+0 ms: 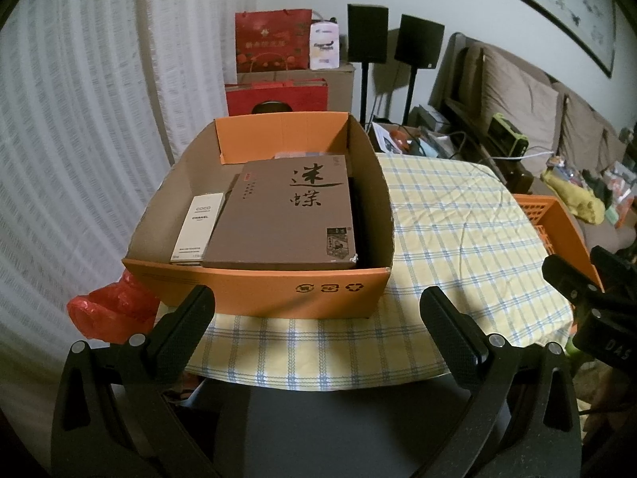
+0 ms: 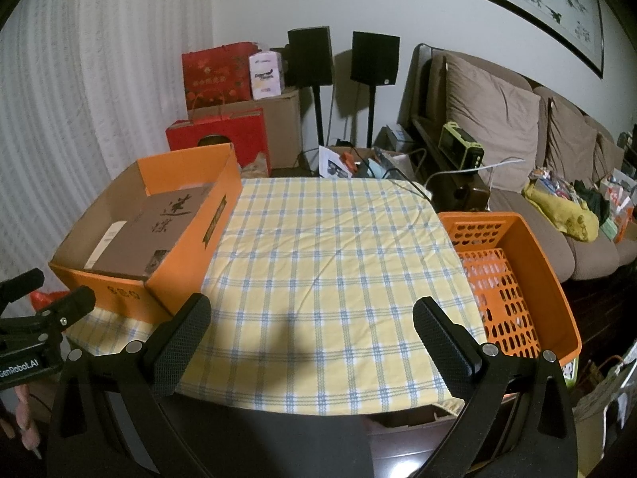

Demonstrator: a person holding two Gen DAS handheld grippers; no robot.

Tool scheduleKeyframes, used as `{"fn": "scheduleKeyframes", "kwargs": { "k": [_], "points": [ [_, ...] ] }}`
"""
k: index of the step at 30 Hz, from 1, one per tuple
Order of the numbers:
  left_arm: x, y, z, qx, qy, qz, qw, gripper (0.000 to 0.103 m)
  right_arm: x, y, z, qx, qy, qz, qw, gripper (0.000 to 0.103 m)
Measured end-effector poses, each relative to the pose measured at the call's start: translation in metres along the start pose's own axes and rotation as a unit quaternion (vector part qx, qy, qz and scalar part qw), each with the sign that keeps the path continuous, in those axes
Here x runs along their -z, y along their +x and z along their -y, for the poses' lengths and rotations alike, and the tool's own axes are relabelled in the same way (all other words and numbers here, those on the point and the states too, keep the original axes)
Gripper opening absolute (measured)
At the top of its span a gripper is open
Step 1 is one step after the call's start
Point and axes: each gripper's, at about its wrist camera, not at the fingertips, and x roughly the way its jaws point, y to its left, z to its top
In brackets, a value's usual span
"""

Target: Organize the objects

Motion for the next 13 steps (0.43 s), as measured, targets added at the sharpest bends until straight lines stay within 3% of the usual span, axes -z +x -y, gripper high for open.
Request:
{"fn": "scheduleKeyframes", "kwargs": {
  "k": [13],
  "points": [
    [-0.0028, -0.0006, 0.0039, 0.003, 0.004, -0.001, 1.0000, 0.103, 0.0001, 0.0003, 0.0009, 0.000, 0.000, 0.000, 1.000, 0.102]
  ]
}}
